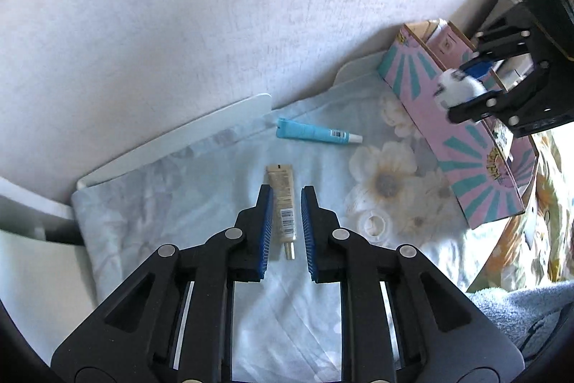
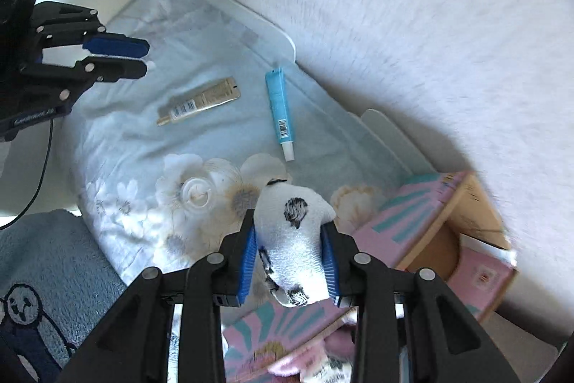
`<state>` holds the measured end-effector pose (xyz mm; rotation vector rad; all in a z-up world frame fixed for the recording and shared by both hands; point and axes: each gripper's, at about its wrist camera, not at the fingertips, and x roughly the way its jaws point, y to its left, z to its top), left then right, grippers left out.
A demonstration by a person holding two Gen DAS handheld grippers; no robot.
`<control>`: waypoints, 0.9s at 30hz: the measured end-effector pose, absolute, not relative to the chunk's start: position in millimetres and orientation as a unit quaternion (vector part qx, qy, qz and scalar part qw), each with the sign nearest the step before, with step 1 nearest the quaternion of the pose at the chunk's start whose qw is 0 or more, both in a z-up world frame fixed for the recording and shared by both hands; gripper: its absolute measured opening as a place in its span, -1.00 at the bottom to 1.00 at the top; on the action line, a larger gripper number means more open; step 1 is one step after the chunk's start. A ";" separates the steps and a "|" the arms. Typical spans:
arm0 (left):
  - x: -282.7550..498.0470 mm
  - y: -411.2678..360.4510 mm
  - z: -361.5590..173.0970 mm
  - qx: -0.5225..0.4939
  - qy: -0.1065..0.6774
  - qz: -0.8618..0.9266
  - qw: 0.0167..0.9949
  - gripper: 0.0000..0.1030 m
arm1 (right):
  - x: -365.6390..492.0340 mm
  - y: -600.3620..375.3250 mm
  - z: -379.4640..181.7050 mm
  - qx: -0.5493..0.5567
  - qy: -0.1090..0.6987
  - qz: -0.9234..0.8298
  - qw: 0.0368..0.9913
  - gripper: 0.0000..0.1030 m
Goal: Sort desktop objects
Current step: 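Carry the small panda plush over the box and open the right gripper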
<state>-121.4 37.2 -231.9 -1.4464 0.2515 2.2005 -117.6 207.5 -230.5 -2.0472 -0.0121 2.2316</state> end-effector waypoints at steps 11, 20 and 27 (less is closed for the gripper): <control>-104.3 83.5 -189.9 -0.506 0.090 0.815 0.267 -0.75 | -66.5 245.6 -171.0 -0.644 -0.021 0.760 0.085 -0.41; -102.9 116.1 -226.0 -0.541 0.100 0.794 0.258 -0.75 | -4.1 276.4 -174.1 -0.651 0.009 0.752 0.109 -0.41; -99.2 120.8 -256.2 -0.569 0.096 0.780 0.241 -0.75 | 25.2 291.7 -203.5 -0.668 0.041 0.736 0.103 -0.41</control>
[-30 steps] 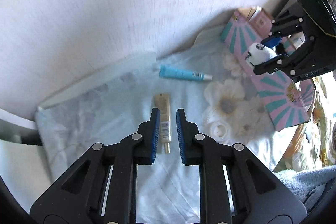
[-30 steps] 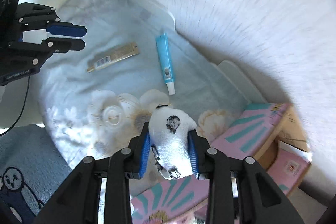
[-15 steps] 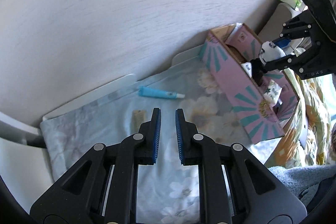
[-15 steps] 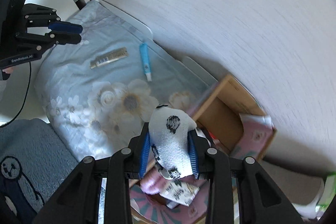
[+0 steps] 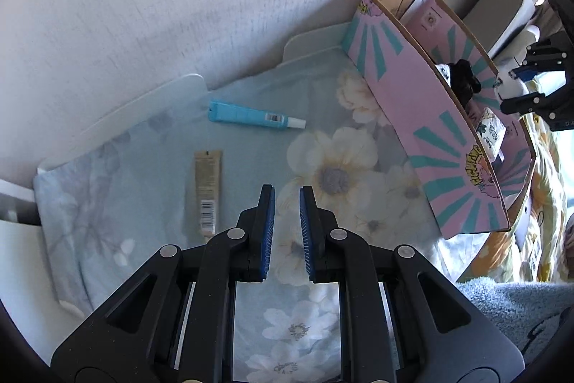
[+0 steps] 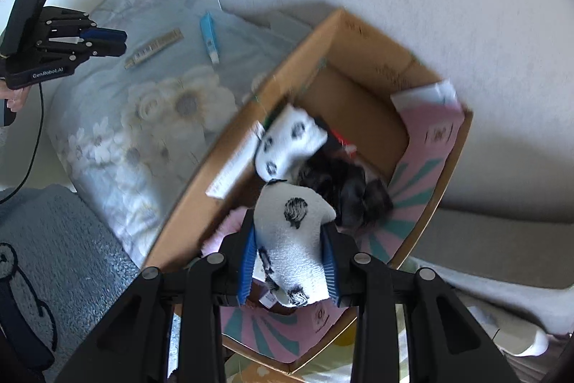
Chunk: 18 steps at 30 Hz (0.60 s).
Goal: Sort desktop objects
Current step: 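Carry the small panda plush over the box and open the right gripper, then move both grippers back over the beige tube and tape roll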
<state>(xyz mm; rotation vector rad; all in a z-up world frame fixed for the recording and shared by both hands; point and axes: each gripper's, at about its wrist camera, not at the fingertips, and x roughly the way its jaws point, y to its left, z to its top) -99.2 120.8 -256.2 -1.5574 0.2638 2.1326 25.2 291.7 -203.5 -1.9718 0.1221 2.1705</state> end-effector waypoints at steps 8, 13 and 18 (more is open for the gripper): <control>-97.5 143.6 -265.8 -0.576 0.094 0.775 0.244 -0.75 | 35.1 296.0 -221.5 -0.662 0.037 0.744 0.081 0.79; -96.7 139.0 -256.8 -0.570 0.093 0.781 0.236 -0.75 | 36.7 292.3 -203.6 -0.631 0.024 0.774 0.048 0.99; -98.0 120.8 -246.5 -0.565 0.088 0.790 0.221 -0.75 | 24.4 290.7 -180.6 -0.593 0.013 0.805 0.036 0.99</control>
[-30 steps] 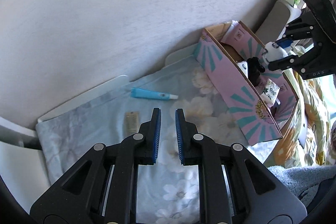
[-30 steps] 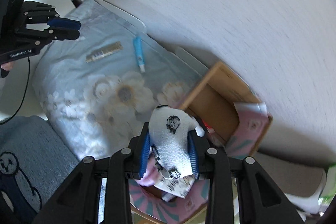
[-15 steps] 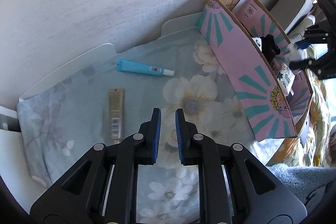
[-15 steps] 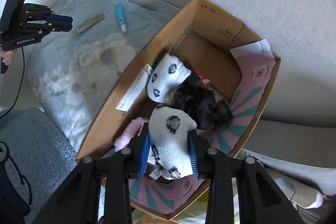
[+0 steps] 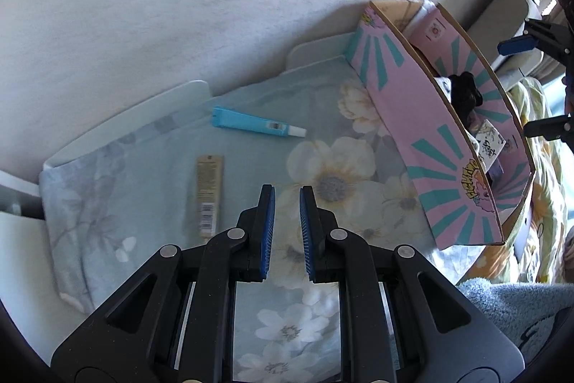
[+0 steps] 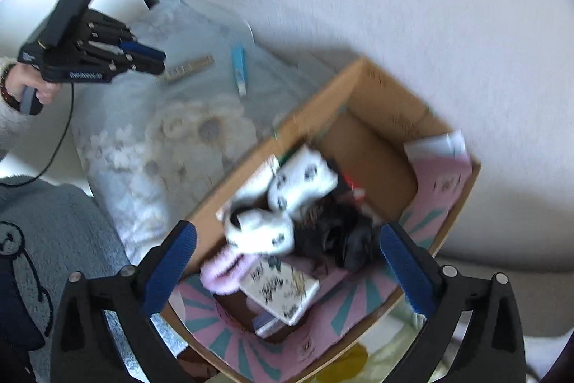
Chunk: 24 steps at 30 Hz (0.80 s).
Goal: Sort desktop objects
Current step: 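Move both grippers back over the beige tube and tape roll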
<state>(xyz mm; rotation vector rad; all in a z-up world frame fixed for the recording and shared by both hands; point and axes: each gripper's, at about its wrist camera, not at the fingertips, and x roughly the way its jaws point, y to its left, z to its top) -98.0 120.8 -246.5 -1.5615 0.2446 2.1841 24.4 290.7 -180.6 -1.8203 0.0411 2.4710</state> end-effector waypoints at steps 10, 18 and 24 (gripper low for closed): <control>-98.2 83.9 -237.0 -0.560 0.084 0.801 0.196 -0.75 | -27.8 246.9 -156.3 -0.527 0.052 0.848 -0.024 0.99; -100.6 66.3 -250.0 -0.564 0.076 0.799 0.194 -0.75 | -77.1 174.5 -190.5 -0.569 0.053 0.820 -0.023 0.99; -116.0 62.6 -298.6 -0.598 0.068 0.776 0.189 -0.74 | -93.9 157.6 -249.2 -0.574 0.109 0.811 0.040 0.99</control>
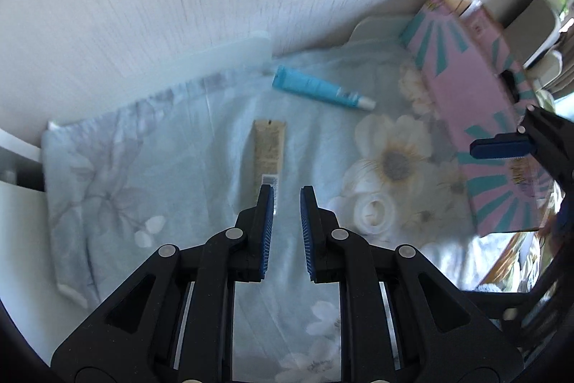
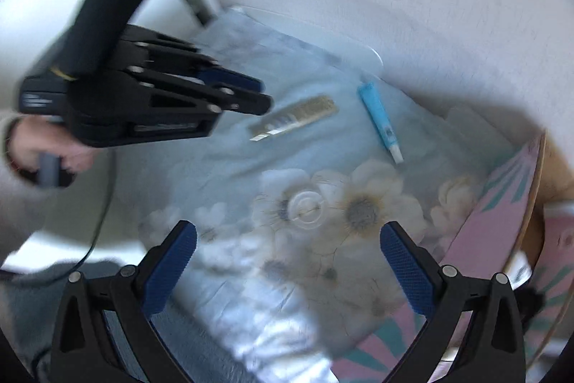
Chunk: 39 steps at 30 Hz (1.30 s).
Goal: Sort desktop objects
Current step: 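Move both grippers back over the beige tube and tape roll, then grasp the beige tube with the left gripper while the right grasps the clear tape roll, then carry the beige tube and tape roll over the cardboard box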
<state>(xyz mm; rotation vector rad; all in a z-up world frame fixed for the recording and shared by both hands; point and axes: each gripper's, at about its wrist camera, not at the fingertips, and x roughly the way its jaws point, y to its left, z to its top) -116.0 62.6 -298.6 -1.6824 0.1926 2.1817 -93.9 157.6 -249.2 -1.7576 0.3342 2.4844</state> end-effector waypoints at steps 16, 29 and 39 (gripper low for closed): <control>-124.6 71.7 -337.0 -0.571 0.115 0.787 0.203 0.86 | -101.7 132.5 -316.1 -0.516 0.076 0.835 0.176 0.98; -123.9 68.2 -349.0 -0.568 0.134 0.784 0.212 -0.12 | -103.2 134.5 -336.3 -0.504 0.098 0.838 0.184 0.06; -130.3 31.8 -339.4 -0.572 0.095 0.792 0.189 -0.60 | -102.1 139.3 -330.3 -0.491 0.107 0.843 0.191 -0.23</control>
